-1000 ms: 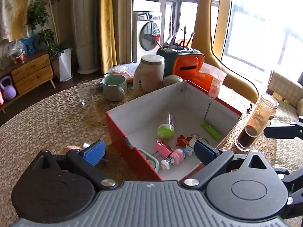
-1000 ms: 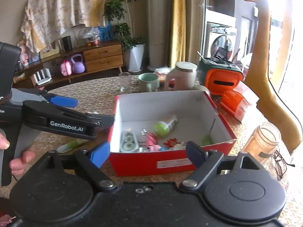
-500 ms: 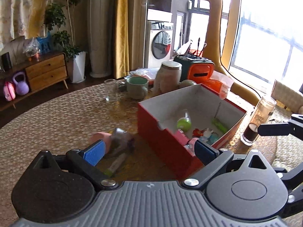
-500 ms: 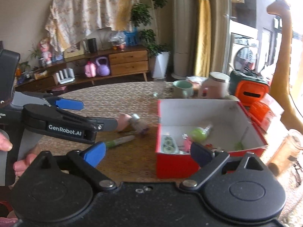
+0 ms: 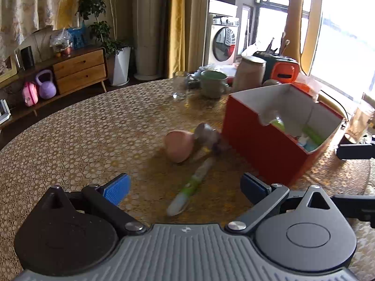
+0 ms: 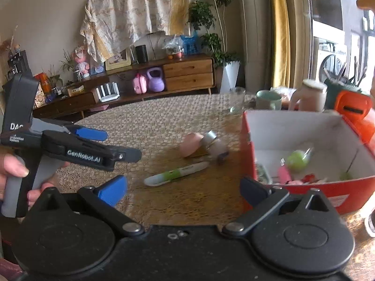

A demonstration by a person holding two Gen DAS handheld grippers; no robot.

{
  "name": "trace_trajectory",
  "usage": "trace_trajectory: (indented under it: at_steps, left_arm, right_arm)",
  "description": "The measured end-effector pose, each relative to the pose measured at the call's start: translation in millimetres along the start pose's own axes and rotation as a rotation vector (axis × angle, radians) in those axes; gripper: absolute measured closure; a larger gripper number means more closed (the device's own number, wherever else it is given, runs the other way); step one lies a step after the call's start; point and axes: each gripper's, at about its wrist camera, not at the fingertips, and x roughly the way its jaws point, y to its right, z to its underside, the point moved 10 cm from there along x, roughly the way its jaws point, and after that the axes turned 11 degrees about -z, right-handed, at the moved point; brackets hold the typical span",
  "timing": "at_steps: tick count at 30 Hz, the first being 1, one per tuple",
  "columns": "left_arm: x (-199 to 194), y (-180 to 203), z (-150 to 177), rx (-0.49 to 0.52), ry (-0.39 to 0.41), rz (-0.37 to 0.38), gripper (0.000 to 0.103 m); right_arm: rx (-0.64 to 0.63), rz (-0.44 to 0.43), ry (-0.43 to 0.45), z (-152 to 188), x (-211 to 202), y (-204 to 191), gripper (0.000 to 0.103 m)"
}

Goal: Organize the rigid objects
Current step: 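Grasp the pink heart cup with the left gripper while the right gripper grasps the white-and-green marker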

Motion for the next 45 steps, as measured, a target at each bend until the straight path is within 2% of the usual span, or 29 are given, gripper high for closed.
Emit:
trace_trajectory:
  at_steps: [7, 12, 21, 26, 31, 33, 36, 42, 45]
  left_arm:
    - [36.7, -17.6, -13.3, -0.029, 0.004, 0.011, 0.002]
    - [69.6, -14.1, -21.8, -0.032, -0.021, 0.039, 0.002]
    - [135.6, 1.6, -32.2, -0.006, -0.074, 0.086, 0.002]
    - [165.0, 9.9, -36.1, 0.012, -0.098, 0.096, 0.002]
    - [185.2, 14.2, -32.9, 0.019, -0.111, 0.111, 0.003]
    - [192.5, 13.4, -30.2, 0.038, -0.106, 0.087, 0.003]
    - [200.2, 13.0, -25.4, 0.021, -0.126, 0.134, 0.003]
    - [210.0, 11.7, -27.6, 0.018, -0.109, 0.161, 0.004]
    - [213.6, 11.8, -30.0, 0.021, -0.107, 0.168, 0.006]
  right_arm:
    - [0.012, 0.007, -0.050, 7.6, 38.9, -5.3, 0.000]
    - [0.009, 0.008, -0.079, 8.1, 62.5, -6.9, 0.001]
    - [0.027, 0.032, -0.129, 4.4, 114.6, 13.0, 0.005]
    - [0.046, 0.071, -0.156, 0.8, 150.0, 22.5, 0.014]
    - [0.117, 0.097, -0.188, 3.6, 180.6, 33.4, 0.019]
    - [0.156, 0.115, -0.191, 5.4, 187.0, 39.2, 0.022]
    - [0.169, 0.109, -0.200, 9.8, 191.7, 40.7, 0.023]
    - [0.157, 0.129, -0.221, 14.5, 197.6, 43.3, 0.032]
    - [0.140, 0.148, -0.232, 14.3, 198.3, 43.3, 0.040]
